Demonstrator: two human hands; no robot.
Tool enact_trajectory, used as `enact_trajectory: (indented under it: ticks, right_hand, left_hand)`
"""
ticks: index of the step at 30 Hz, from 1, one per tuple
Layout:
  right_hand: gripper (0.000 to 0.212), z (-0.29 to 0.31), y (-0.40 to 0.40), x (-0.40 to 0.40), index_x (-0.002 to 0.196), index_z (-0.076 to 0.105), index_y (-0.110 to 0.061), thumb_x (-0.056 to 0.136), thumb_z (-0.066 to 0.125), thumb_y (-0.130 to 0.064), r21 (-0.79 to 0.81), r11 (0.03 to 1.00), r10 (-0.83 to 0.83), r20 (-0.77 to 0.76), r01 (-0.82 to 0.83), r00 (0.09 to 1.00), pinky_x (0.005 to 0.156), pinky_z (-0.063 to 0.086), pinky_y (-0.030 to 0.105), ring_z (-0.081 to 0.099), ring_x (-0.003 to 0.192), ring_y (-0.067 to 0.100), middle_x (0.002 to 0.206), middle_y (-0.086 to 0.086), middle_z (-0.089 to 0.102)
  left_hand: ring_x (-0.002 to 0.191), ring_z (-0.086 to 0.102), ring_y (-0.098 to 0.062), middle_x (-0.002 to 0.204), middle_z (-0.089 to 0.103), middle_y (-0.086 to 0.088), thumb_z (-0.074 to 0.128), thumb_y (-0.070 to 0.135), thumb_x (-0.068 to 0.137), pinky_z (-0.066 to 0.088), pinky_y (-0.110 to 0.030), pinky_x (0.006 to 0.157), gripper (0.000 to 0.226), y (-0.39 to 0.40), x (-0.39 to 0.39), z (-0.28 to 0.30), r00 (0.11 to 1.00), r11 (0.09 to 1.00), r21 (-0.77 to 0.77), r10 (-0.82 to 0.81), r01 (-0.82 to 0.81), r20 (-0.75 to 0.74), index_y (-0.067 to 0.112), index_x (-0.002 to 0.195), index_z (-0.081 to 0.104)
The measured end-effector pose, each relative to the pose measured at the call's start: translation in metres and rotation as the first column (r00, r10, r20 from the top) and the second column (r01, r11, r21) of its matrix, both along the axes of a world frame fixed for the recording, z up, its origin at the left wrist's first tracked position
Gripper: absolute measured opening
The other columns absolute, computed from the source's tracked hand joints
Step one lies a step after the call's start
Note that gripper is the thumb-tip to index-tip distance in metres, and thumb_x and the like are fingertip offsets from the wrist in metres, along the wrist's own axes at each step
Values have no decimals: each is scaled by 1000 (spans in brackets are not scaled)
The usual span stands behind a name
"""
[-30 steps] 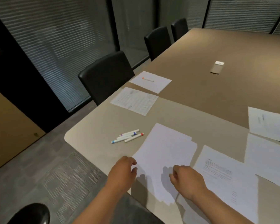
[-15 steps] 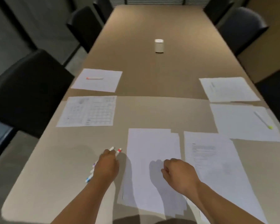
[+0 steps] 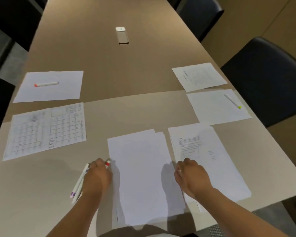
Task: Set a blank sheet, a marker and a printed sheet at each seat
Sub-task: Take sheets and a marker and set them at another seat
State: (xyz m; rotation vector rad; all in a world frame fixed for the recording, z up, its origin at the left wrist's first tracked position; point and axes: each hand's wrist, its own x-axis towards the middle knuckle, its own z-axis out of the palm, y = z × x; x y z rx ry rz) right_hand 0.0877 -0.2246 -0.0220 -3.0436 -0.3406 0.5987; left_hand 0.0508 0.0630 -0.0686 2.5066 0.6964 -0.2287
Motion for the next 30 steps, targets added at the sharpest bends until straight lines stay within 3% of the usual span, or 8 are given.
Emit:
enact_trajectory:
  ticks: [4, 9, 12, 17, 21, 24, 28, 30]
  right_hand:
    - [61, -17, -29, 9, 147, 26, -23, 94, 39, -51, -100, 989, -107, -8, 105, 994, 113, 32, 42, 30, 139, 29, 154, 4, 30]
    - [108, -41, -47, 19, 151, -13, -21, 78, 41, -80, -135, 966, -239, -154, 219, 959, 119, 8, 54, -5, 149, 40, 162, 7, -15]
    - [110, -52, -54, 13, 151, -12, -23, 77, 46, -79, -140, 966, -240, -193, 215, 951, 119, 15, 54, -4, 149, 39, 162, 5, -15]
    - [86, -53, -60, 13, 149, 8, -26, 85, 52, -63, -74, 974, -222, -135, 213, 966, 114, 30, 47, 15, 146, 36, 162, 4, 5]
    - [58, -43, -64, 19, 141, 28, -26, 91, 53, -39, 54, 970, -231, -81, 236, 969, 101, 46, 37, 46, 124, 25, 145, 1, 40]
    - [59, -33, -67, 24, 147, 23, -27, 94, 50, -27, 116, 963, -241, -45, 245, 969, 80, 54, 32, 60, 101, 20, 127, -1, 57]
    - [81, -26, -70, 25, 149, -8, -45, 97, 49, -22, 267, 940, -184, -119, 210, 976, 61, 46, 20, 56, 90, 12, 136, -3, 46]
    - [86, -26, -70, 26, 147, -5, -51, 94, 52, -15, 301, 944, -102, -115, 133, 988, 64, 42, 17, 57, 100, 14, 148, -5, 36]
  left_hand:
    - [91, 57, -27, 108, 44, 3, 47, 6, 89, 47, -30, 73, 26, -52, 3, 14, 994, 984, -138, -112, 112, 8, 14, 114, 50]
    - [115, 58, -15, 137, 48, 6, 53, 57, 89, 48, -23, 89, 60, -115, 5, 11, 906, 907, -66, -420, 417, -50, 31, 140, 35]
    - [139, 39, -22, 157, 26, 5, 57, 76, 73, 39, -38, 108, 100, -143, 5, 0, 882, 905, -46, -423, 423, -205, 34, 150, 8]
    - [139, 38, -26, 158, 20, -1, 61, 77, 68, 41, -39, 108, 114, -150, -2, -22, 857, 889, 39, -429, 457, -285, 32, 151, -3]
    - [136, 44, -23, 158, 23, 2, 58, 75, 72, 45, -33, 103, 106, -145, -3, -29, 867, 891, 1, -442, 454, -228, 33, 152, 3]
    - [127, 52, -17, 153, 33, 7, 60, 65, 80, 48, -26, 98, 88, -138, -2, -29, 900, 909, -109, -414, 402, -136, 34, 151, 18]
    - [108, 60, -14, 135, 49, 10, 64, 56, 82, 50, -20, 90, 63, -130, -1, -23, 936, 910, -259, -348, 325, -47, 32, 137, 43]
    - [108, 60, -14, 132, 52, 10, 65, 54, 82, 49, -20, 92, 58, -129, -1, -19, 952, 910, -298, -307, 287, -21, 30, 133, 48]
